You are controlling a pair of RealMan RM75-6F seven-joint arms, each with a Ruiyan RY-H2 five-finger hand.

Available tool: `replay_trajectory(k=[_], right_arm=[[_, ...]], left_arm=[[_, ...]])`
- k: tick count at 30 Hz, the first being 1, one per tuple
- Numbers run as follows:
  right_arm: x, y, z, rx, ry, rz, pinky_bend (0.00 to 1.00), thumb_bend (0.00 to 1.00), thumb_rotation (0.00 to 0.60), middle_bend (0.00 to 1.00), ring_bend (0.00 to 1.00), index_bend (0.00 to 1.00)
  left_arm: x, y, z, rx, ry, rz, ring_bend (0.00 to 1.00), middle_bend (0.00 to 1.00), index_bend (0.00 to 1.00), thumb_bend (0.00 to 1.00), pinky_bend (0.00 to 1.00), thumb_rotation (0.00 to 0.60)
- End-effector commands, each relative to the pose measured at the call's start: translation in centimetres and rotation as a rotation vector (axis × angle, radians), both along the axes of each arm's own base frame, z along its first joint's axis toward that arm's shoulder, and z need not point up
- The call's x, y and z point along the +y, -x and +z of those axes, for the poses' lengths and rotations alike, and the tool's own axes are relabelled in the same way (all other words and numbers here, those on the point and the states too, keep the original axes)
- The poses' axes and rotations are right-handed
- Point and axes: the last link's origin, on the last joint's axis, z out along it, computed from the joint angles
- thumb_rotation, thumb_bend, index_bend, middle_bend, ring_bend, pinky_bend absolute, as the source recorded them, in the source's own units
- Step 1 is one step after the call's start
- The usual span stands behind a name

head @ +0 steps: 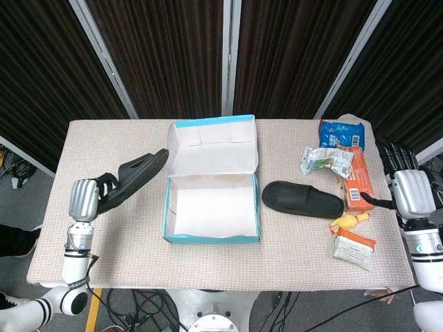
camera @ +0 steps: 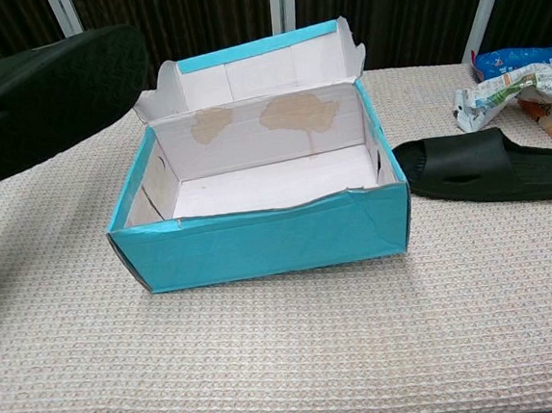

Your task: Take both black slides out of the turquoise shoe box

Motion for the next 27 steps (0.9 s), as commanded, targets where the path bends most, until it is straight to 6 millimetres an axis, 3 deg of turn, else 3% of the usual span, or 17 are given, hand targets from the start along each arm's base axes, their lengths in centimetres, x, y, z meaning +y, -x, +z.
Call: replay_trajectory(k=[1, 5, 9, 19, 22, 24, 27], right_arm=[[0.1, -0.1, 0.0, 0.002, 0.0, 0.002, 0.0, 0.0, 0.6, 0.0, 0.0, 0.0], [0.2, 0.0, 0.1, 0.005, 0.004, -0.004, 0.0, 0.0, 0.6, 0.0, 0.0, 0.0], [0.2, 0.0, 0.1, 0.005, 0.004, -0.008, 0.0, 0.0, 0.6, 0.0, 0.0, 0.0], [0.5, 0.3, 0.2, 0.003, 0.006, -0.014, 0.0, 0.0, 0.6, 0.0, 0.0, 0.0], [0.7, 0.6, 0.3, 0.002, 0.009, -0.021, 0.0, 0.0, 0.6, 0.0, 0.0, 0.0], [0.8, 0.7, 0.4, 0.004, 0.01, -0.024, 0.0, 0.0, 0.6, 0.0, 0.0, 0.0], [0.9, 0.8, 0.5, 0.003, 0.013, -0.029, 0.0, 0.0, 0.6, 0.0, 0.0, 0.0]], left_arm=[[-0.4, 0.5, -0.1, -0.026, -0.021, 0.019, 0.77, 0.73, 0.64, 0.46, 0.96, 0.6], [-1.1, 0.5, 1.3, -0.116, -0.114, 0.025, 0.77, 0.73, 0.64, 0.46, 0.96, 0.6], [-1.7, 0.6, 1.5, -0.095, -0.12, 0.043, 0.77, 0.72, 0.64, 0.46, 0.96, 0.6], [-1.0, -0.9, -3.4, -0.012, 0.078, 0.031, 0.75, 0.7, 0.61, 0.46, 0.96, 0.6], [-1.0, -1.5, -4.3, 0.039, 0.167, 0.029, 0.59, 0.54, 0.43, 0.37, 0.86, 0.6], [-1.3, -2.0, -4.4, 0.047, 0.205, 0.018, 0.35, 0.35, 0.25, 0.19, 0.64, 0.6], [-1.8, -2.7, -4.1, 0.042, 0.247, -0.005, 0.1, 0.16, 0.11, 0.06, 0.34, 0.6]])
